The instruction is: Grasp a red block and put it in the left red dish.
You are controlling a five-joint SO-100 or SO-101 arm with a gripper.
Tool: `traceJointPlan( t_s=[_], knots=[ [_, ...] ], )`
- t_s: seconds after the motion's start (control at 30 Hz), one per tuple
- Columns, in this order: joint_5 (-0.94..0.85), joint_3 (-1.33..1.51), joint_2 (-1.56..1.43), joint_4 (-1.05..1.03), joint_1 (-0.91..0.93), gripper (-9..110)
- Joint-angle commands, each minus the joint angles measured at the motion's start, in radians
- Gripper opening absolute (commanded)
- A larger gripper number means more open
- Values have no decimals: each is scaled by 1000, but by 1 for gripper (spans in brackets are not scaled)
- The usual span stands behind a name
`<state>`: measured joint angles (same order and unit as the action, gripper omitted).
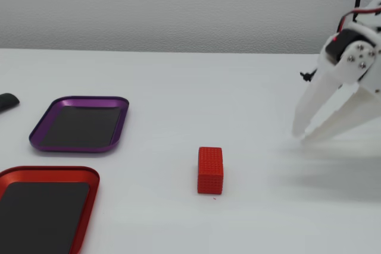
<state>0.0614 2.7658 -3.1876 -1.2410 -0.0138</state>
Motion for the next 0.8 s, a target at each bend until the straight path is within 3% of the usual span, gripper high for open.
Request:
traceJointPlan(
  t_s=[0.0, 0.27, 0.4, 0.57, 0.77],
  knots=[
    [8, -184, 195, 5, -6, -1],
    [5, -580, 819, 8, -11, 0],
    [9, -719, 1040, 14, -12, 9],
    [8, -811, 1203, 15, -12, 22],
    [6, -873, 1273, 23, -12, 24]
  ],
)
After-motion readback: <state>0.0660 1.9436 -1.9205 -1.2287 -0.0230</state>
